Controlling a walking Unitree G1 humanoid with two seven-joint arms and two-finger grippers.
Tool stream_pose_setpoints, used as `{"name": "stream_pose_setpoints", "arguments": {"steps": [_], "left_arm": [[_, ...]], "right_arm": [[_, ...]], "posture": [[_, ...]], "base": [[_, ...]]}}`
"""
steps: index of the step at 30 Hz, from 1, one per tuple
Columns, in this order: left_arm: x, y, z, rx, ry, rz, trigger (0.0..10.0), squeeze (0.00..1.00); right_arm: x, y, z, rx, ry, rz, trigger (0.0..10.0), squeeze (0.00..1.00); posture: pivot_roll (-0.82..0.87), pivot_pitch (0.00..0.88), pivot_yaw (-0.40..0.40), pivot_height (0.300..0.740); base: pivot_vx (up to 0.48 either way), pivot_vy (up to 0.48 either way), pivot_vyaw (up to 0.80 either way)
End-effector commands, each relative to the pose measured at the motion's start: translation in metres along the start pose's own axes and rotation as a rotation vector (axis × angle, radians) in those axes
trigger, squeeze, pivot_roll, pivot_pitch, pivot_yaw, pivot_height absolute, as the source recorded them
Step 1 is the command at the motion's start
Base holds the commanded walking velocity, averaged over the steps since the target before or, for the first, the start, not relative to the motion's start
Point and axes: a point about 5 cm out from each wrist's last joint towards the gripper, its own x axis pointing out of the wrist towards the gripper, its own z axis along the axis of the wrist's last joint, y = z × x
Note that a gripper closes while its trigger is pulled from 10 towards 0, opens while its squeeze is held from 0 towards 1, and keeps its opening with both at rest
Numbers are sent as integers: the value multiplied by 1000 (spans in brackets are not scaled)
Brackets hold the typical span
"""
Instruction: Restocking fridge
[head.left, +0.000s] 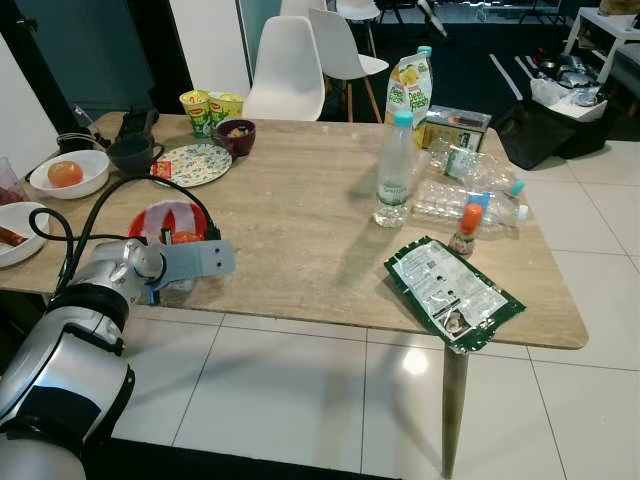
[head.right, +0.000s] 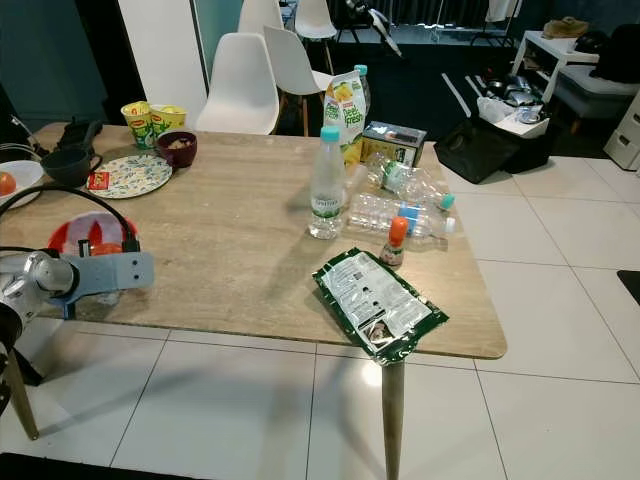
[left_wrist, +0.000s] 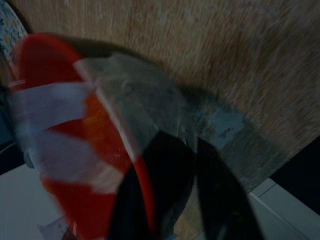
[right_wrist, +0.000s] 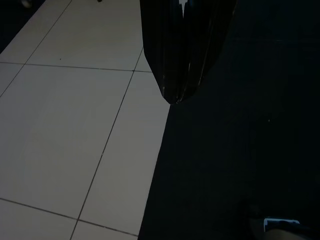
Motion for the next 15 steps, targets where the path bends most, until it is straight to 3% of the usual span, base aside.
{"name": "stream_pose_setpoints", "arguments": {"steps": [1,13,14,15], "left_arm": [[1,3,9,8,-23,23,10000,1000],[-1,9,9,-18,-47,43,10000,1000],[-2,11,11,-33,-59,38,10000,949],[-3,12,11,-42,-68,31,10000,820]], "right_arm": [[-1,-2,-2,-1,1,-2,10000,0],[-1,-5,0,-11,-2,-4,10000,0],[-1,-5,1,-12,-4,-5,10000,0],[-1,-5,1,-13,-5,-5,10000,0]], "posture": [[-61,0,28,740],[-55,0,14,740],[-54,0,14,740],[-54,0,14,740]], "base": [[0,0,0],[0,0,0],[0,0,0],[0,0,0]]}}
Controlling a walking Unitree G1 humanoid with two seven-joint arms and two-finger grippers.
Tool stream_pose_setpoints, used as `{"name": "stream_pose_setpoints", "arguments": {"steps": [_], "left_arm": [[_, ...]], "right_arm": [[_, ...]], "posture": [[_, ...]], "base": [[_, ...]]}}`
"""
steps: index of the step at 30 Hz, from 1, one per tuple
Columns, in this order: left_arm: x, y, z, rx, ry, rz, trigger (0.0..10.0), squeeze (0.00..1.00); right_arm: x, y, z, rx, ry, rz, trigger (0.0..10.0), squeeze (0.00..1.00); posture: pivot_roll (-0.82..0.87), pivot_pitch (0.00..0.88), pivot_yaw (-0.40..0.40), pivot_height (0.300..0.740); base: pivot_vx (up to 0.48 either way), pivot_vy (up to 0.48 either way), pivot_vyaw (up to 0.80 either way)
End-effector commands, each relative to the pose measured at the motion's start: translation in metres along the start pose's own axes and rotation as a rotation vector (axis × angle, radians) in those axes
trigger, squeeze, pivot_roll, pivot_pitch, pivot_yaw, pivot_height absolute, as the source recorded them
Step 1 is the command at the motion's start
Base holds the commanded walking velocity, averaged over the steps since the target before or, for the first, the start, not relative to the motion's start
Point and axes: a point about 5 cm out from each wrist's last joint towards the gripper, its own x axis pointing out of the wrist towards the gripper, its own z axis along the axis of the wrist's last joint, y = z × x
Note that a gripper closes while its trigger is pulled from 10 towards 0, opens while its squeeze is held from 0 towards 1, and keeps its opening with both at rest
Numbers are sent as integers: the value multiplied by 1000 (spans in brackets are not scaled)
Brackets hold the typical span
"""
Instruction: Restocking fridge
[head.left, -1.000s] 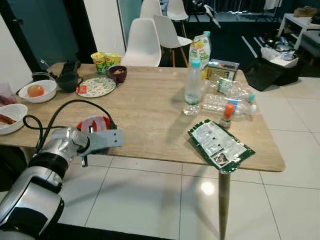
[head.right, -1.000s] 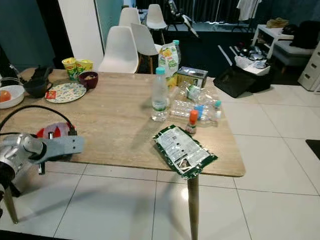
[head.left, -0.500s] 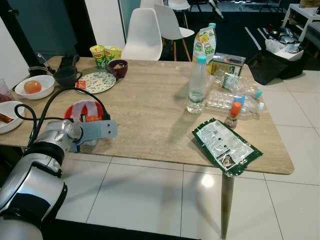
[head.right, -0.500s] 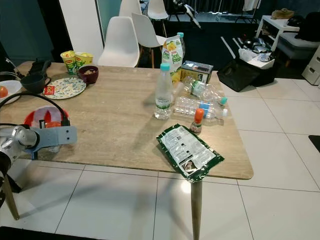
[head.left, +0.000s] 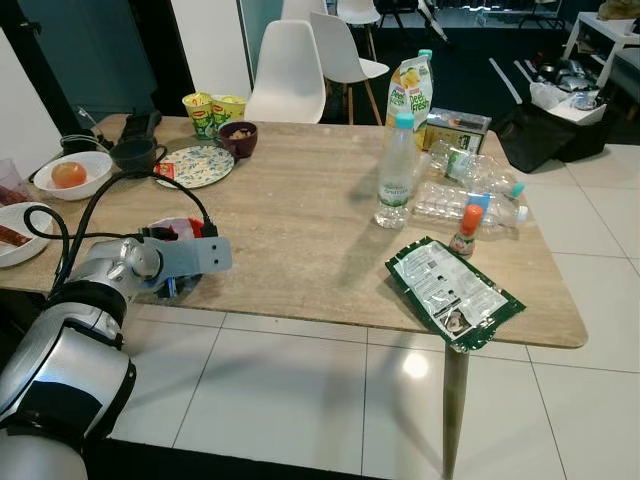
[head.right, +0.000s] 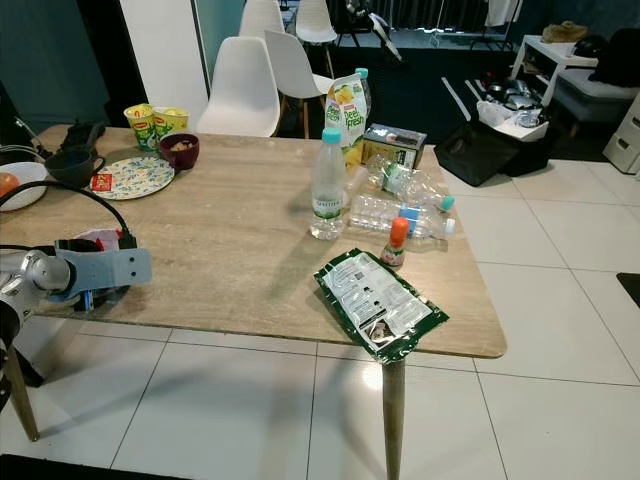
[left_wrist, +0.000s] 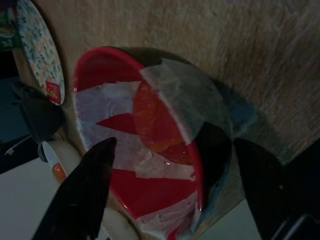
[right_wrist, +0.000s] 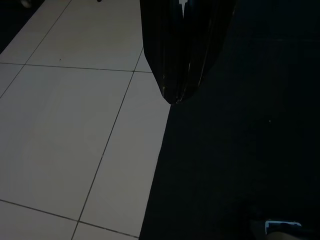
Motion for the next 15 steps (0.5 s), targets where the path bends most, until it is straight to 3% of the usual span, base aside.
{"name": "stream_pose_setpoints", "arguments": {"steps": [1,2,4,5,15], "left_arm": [[0,4,10,-26,-41,-7,10000,820],[-1,5,11,-26,-50,-25,10000,47],[-1,5,11,-26,-50,-25,10000,47],[-3,6,11,-27,-55,-68,10000,0],[-11,5,9,-1,-62,-269,10000,0]], "right_arm": [[0,-3,0,-9,-3,-3,10000,0],[0,-3,1,-10,-4,-3,10000,0],[0,-3,1,-10,-4,-3,10000,0],[0,-3,2,-12,-6,-3,10000,0],[0,-4,9,-23,-16,-3,10000,0]], "posture": [[-54,0,14,740],[-52,0,10,740],[-52,0,10,740],[-49,0,10,740],[-35,0,-1,740]], "base": [[0,0,0],[0,0,0],[0,0,0],[0,0,0],[0,0,0]]}}
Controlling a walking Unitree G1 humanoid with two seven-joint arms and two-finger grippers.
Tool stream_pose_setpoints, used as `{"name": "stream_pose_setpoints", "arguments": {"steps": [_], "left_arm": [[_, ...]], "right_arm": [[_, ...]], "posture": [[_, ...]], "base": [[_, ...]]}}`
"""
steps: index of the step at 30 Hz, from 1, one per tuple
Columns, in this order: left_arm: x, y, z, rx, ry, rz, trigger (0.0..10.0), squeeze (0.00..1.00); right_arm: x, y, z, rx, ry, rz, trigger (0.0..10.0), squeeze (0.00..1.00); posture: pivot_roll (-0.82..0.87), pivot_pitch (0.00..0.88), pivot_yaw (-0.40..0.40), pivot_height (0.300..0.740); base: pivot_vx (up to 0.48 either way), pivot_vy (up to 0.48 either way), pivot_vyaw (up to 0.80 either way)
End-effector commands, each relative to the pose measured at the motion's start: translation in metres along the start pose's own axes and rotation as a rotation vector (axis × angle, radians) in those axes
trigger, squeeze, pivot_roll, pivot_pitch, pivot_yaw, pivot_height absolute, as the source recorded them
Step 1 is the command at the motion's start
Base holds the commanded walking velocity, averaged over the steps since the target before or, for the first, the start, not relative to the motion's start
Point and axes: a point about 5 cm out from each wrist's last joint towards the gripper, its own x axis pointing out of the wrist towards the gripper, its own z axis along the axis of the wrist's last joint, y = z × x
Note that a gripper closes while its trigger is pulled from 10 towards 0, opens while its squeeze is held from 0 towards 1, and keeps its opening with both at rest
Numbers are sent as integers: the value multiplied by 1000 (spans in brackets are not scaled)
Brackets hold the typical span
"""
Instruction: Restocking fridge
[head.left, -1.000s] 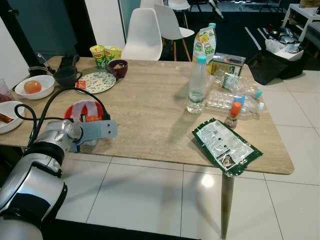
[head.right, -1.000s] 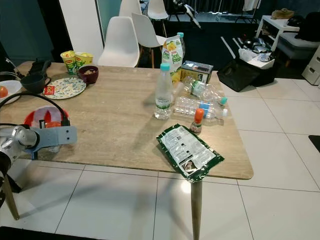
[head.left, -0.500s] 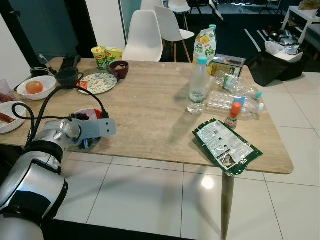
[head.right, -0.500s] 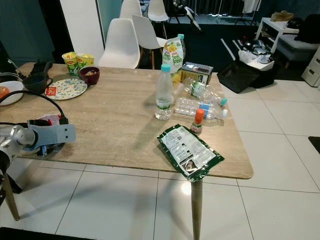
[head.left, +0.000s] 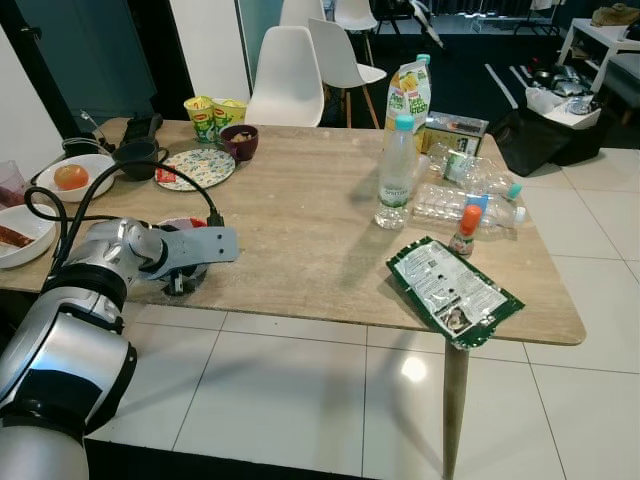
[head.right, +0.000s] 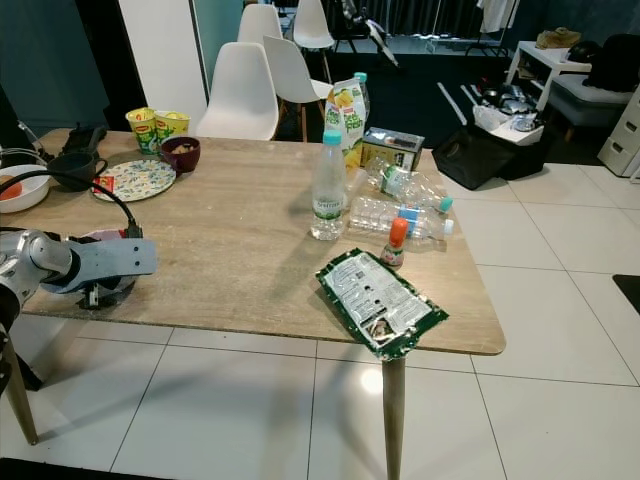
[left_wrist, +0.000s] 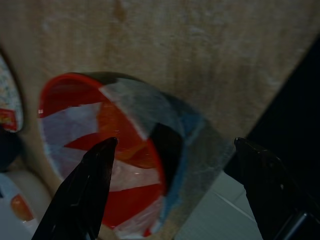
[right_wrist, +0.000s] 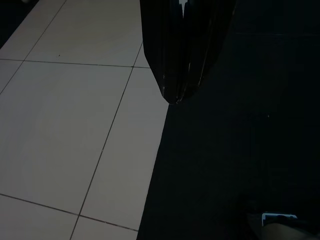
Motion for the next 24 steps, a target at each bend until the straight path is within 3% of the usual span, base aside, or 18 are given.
{"name": "stream_pose_setpoints", "arguments": {"steps": [1,15,16,18,19,24], "left_arm": [[-1,-1,-1,1,-8,-41,10000,0],[1,-7,-3,1,19,-97,10000,0],[1,-8,-4,-8,18,-108,8745,0],[1,-8,-4,-8,18,-108,8745,0],[1,-9,-4,-13,16,-113,0,0],[2,-10,-7,-23,23,-104,0,0]], "right_arm": [[0,-3,3,-15,-5,-4,10000,0],[0,-2,6,-18,-9,-4,10000,0],[0,-2,6,-17,-8,-3,10000,0],[0,-2,6,-17,-8,-3,10000,0],[0,-1,6,-17,-8,-2,10000,0],[0,-1,5,-17,-9,-1,10000,0]], "posture": [[-33,0,-1,740],[-33,0,0,740],[-33,0,-1,740],[-33,0,-1,740],[-33,0,0,740],[-34,0,0,740]], "base": [[0,0,0],[0,0,0],[0,0,0],[0,0,0],[0,0,0],[0,0,0]]}}
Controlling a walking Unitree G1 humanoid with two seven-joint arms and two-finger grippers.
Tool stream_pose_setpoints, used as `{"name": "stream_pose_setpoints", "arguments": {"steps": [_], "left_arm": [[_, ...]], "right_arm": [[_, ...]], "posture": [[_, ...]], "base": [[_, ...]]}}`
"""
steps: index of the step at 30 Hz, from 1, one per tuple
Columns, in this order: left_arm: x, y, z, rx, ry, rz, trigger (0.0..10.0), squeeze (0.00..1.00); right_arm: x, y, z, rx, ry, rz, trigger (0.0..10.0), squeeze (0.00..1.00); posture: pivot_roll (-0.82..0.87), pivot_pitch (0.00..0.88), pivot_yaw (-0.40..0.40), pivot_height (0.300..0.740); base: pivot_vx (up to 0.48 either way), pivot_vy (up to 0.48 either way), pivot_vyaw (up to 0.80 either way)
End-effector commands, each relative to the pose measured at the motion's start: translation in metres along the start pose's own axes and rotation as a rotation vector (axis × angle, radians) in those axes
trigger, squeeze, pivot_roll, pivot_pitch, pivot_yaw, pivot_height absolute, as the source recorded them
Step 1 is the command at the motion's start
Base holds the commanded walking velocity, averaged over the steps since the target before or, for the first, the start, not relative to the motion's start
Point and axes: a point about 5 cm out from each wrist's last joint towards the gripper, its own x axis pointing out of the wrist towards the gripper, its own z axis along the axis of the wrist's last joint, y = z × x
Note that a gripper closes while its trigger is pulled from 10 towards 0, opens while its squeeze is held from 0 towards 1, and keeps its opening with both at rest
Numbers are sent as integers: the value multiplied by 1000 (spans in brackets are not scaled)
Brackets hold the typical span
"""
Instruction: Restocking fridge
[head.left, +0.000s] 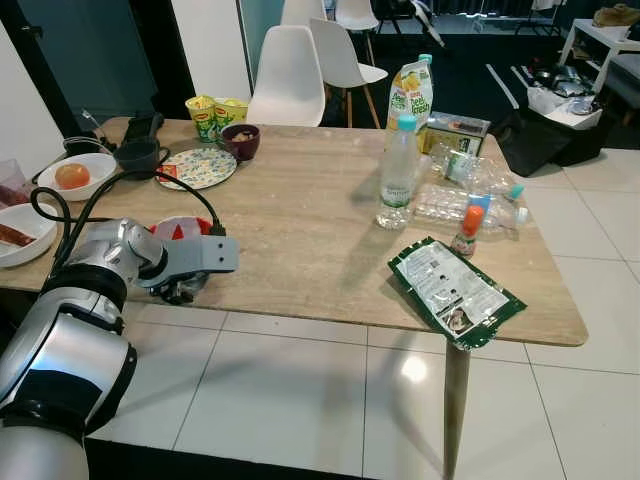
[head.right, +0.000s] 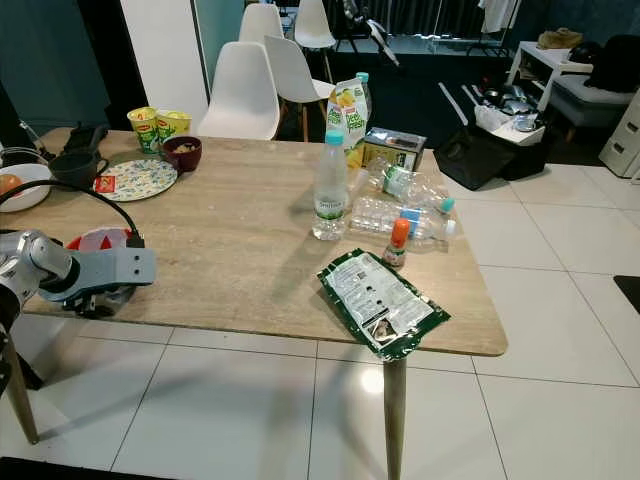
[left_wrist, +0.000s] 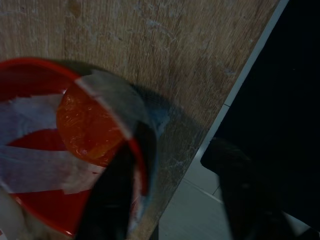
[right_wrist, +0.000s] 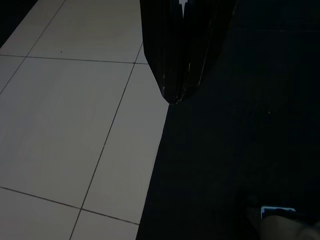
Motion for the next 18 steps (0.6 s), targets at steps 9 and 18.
{"name": "stream_pose_setpoints", "arguments": {"steps": [9,18], "left_arm": [[3,-4,-7,-21,29,23,10000,0],[2,1,-6,-28,30,84,10000,0]], "right_arm": [[0,-1,-1,-12,5,0,10000,0],[0,-1,-2,-12,8,-1,10000,0]], "posture": [[-37,0,-3,740],[-39,0,0,740]], "base": [[0,0,0],[0,0,0]]}}
